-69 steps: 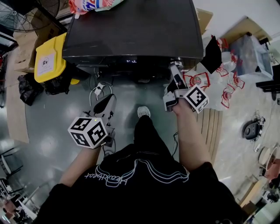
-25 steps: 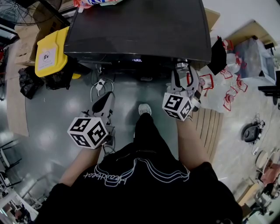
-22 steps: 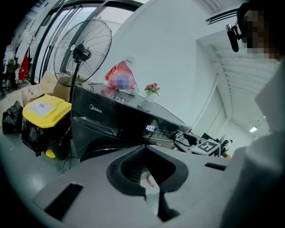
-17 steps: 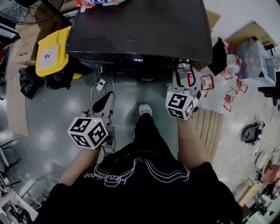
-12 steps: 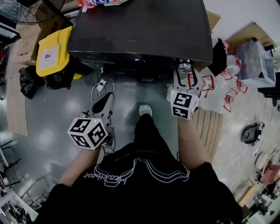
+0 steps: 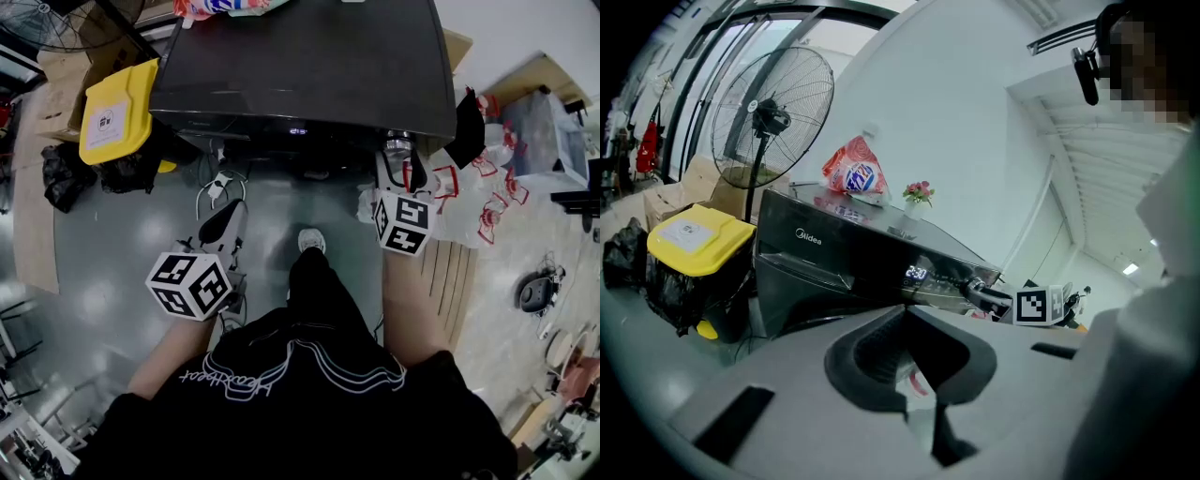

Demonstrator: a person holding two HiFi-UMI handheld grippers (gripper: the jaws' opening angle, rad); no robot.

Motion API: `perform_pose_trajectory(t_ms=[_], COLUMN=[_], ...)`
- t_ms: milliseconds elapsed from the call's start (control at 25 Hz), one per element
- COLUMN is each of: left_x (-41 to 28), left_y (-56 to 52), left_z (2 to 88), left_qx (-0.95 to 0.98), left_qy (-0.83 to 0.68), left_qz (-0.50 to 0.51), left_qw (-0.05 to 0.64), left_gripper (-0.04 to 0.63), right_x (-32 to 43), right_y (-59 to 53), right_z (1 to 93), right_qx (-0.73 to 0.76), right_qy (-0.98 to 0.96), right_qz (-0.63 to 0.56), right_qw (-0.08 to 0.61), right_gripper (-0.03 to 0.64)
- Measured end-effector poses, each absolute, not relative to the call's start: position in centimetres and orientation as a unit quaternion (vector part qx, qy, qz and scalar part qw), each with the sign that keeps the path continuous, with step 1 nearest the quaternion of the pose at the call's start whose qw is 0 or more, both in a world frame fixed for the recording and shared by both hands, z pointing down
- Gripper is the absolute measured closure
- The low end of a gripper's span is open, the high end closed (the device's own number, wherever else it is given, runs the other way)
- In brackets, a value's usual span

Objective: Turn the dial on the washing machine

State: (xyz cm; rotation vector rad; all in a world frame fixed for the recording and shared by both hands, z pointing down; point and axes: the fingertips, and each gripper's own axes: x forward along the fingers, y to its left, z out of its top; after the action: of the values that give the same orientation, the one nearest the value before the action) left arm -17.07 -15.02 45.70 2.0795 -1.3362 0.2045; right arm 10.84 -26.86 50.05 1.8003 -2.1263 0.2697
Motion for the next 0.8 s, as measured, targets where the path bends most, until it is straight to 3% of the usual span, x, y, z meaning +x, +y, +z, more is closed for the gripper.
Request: perform_pose_trajectory(t_ms=[400,720,800], left_x=[-16.2,-13.8,-13.2], left_y=[-15.0,-13.8,-13.1], left_z=[44.8,40.8,39.4], left_qx=[0.807,0.84,0.85], left_qy=[-0.486,-0.447,-0.437], left_qz=[0.072,0.055,0.053], left_qw=[0.327,0.303,0.29], left_gripper=[0.589,0.589,0.589], right_x=[10.6,8.9,8.2], right_y=[-25.3,-20.7,-19.2], right_z=[48.3,42.5,41.2], right_qx=[0.612,0.562,0.546], right_qy=[-0.768,-0.808,-0.819], right_qz=[0.119,0.144,0.144], right_qw=[0.148,0.105,0.1], right_gripper=[0.341,0.51,0.518])
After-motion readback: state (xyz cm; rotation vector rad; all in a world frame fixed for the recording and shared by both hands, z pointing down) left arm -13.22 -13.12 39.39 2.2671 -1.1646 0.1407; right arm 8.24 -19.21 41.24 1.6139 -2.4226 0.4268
